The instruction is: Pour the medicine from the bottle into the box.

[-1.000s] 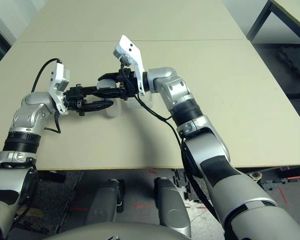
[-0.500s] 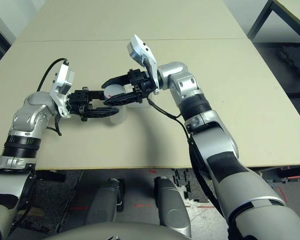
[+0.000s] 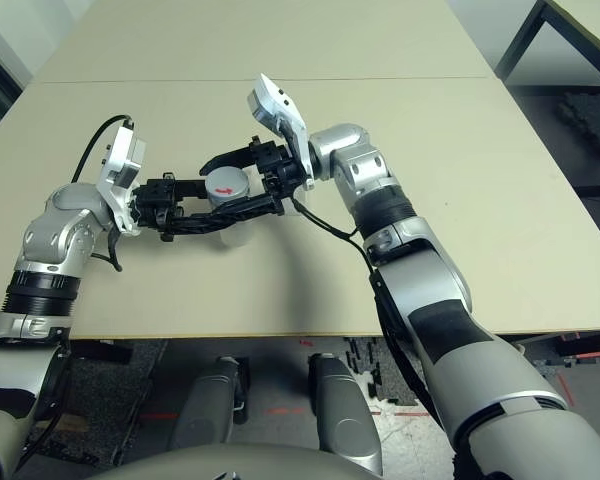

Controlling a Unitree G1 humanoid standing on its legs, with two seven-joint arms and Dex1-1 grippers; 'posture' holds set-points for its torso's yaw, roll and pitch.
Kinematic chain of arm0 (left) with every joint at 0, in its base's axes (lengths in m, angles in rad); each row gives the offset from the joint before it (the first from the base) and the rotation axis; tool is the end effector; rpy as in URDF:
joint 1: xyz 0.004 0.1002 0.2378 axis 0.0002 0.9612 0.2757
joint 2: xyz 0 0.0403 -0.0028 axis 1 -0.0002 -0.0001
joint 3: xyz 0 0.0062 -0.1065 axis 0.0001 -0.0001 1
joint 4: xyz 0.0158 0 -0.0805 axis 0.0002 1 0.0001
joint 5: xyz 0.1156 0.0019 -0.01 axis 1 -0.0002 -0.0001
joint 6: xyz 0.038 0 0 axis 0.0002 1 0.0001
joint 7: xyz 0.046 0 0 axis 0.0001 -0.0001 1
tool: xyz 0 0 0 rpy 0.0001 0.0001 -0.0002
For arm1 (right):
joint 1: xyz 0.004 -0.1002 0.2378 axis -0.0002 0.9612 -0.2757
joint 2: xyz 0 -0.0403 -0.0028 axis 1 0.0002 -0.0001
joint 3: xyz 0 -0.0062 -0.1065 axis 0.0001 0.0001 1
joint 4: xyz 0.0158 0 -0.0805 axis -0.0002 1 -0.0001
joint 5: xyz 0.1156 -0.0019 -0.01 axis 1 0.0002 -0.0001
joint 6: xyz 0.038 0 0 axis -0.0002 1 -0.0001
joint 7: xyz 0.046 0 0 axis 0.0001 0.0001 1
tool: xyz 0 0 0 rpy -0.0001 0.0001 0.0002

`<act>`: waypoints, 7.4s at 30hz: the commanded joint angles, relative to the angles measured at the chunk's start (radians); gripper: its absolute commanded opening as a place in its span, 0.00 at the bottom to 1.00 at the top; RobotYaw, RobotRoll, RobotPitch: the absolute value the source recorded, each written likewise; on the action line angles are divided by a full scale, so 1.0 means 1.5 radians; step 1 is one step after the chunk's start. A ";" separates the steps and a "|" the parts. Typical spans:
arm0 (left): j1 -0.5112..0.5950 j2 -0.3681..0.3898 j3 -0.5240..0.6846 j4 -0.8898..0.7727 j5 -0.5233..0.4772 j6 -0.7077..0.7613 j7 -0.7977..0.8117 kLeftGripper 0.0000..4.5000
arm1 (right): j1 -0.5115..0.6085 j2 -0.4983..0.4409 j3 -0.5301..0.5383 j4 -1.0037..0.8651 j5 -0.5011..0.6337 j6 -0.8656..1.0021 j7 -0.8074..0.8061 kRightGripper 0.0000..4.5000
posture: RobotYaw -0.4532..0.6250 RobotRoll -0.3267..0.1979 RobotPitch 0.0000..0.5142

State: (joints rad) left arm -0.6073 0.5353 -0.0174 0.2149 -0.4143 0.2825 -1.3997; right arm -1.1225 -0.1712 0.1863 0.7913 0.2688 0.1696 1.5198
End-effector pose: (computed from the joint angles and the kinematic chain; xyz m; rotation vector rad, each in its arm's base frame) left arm 0.3180 0.2229 0.1754 0.1745 -0.0120 -1.4304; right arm 0.3808 -0.0887 0.2084 -0.1861 0.0100 1.7868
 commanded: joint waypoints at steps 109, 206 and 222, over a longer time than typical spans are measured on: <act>-0.018 0.020 0.019 0.107 0.000 -0.085 0.007 0.55 | 0.051 -0.145 -0.032 -0.291 0.079 0.294 -0.189 1.00 | 0.46 0.62 0.25; -0.073 0.030 0.039 0.187 0.034 -0.181 0.074 0.55 | 0.202 -0.202 -0.195 0.229 -0.092 -0.109 -0.644 0.58 | 0.49 0.62 0.31; -0.176 0.007 -0.023 0.359 0.224 -0.352 0.239 0.55 | 0.227 -0.249 -0.139 -0.050 -0.087 -0.046 -0.366 1.00 | 0.46 0.62 0.30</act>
State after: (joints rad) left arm -0.8526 0.5501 -0.0297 0.7161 -0.1274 -0.1941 -1.0771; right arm -0.8058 -0.5394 -0.0482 0.7830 0.1433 0.1167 0.9366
